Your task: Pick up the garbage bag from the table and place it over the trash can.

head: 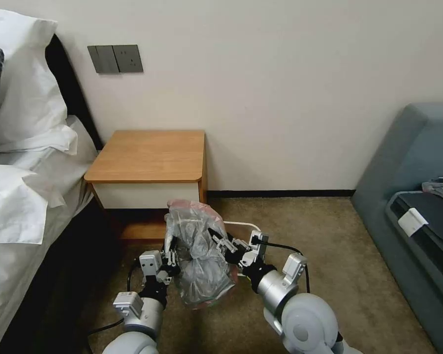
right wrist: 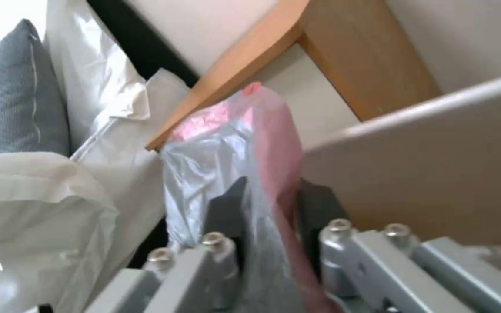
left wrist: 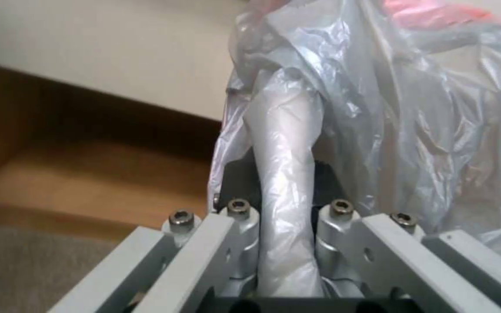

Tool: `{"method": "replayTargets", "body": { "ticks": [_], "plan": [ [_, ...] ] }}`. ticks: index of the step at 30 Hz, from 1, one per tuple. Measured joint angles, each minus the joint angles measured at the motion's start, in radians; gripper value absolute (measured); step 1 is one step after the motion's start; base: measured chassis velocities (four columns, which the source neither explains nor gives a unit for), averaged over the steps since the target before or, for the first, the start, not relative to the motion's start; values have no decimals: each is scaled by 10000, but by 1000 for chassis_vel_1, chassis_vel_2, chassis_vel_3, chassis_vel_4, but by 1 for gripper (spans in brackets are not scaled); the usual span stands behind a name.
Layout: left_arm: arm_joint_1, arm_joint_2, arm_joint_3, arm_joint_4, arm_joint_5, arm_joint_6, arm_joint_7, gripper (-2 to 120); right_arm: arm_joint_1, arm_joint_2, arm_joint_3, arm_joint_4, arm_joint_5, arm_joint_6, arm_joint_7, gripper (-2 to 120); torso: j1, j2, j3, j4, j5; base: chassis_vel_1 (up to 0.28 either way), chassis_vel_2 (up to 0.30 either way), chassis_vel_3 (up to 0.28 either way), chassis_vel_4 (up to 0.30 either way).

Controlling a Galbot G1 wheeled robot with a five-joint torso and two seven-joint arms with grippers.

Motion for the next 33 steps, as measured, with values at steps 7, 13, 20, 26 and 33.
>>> {"method": "replayTargets", "body": {
  "ticks": [7,13,20,26,33],
  "plan": [
    [1,-34,-27,7,-806,399,-432,7,-196,-45,469,402,-296,159,-83,0,0,0,0,-1,0,0,0,0,0],
    [29,-86,-179,30,-963,417,-481,7,355,-332,1147,328,362,88,425,0,0,0,0,-1,1,0,0,0,0],
    [29,-121,-223,12,-1006,417,-481,7,857,-431,1249,106,693,-54,1005,0,0,0,0,0,2,0,0,0,0],
    [53,-174,-303,-13,-1261,411,-420,7,1310,-383,1296,47,1642,-641,2684,0,0,0,0,0,1,0,0,0,0],
    [0,-192,-394,-3,-1571,399,-235,7,1291,-371,1547,139,2956,-1475,3872,0,0,0,0,0,1,0,0,0,0]
  ]
}}
